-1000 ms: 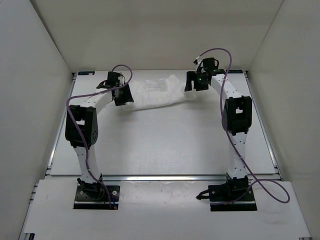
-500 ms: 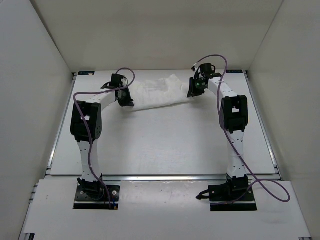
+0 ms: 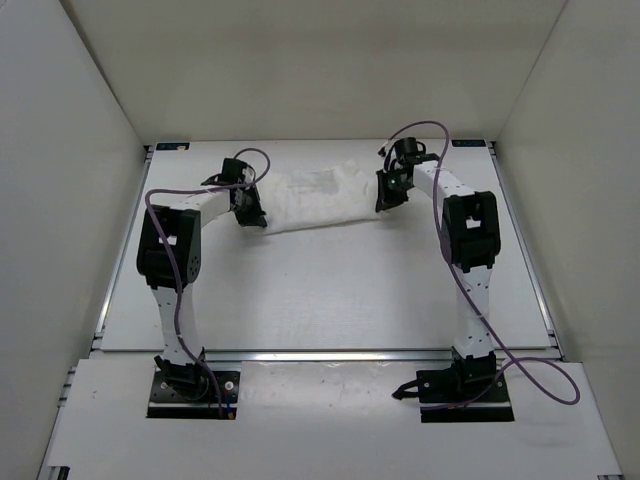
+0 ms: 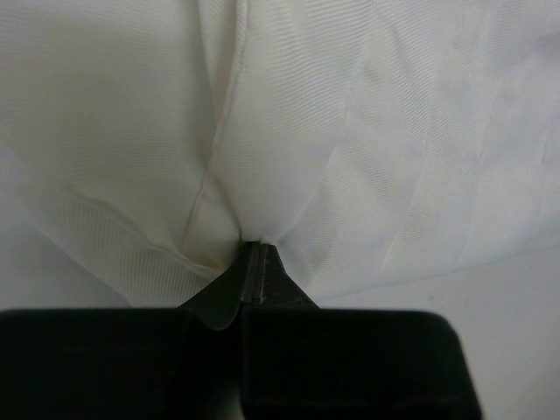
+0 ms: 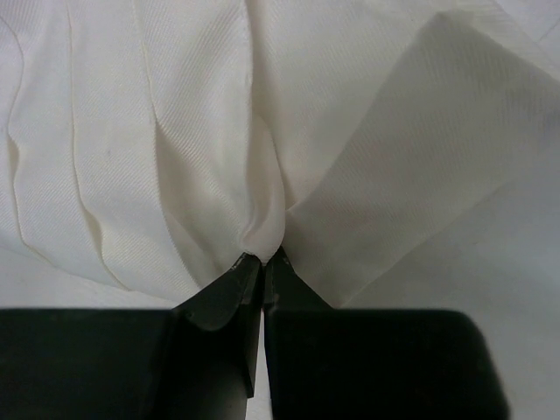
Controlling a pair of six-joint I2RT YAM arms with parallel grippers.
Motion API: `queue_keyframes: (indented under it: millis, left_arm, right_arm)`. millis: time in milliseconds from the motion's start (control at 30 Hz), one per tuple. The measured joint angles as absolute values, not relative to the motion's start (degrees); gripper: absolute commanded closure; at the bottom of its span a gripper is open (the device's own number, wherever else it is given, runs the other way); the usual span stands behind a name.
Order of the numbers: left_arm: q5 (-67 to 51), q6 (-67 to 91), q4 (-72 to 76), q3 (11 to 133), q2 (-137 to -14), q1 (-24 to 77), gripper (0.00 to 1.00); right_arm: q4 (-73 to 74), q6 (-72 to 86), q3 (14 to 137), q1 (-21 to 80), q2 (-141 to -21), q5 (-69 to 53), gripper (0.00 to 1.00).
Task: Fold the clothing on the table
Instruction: Fold the skirt
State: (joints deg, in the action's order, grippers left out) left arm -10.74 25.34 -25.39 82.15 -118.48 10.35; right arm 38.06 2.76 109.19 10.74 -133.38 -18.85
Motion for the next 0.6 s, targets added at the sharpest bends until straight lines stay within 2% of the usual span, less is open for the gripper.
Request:
queue_keyframes:
  millis: [600]
  left_arm:
    - [-10.70, 23.90, -28.45, 57.47, -97.56, 12.58, 1.00]
  right_arm:
    - [28.53, 8.05, 64.51, 17.65, -101.36, -17.87, 1.00]
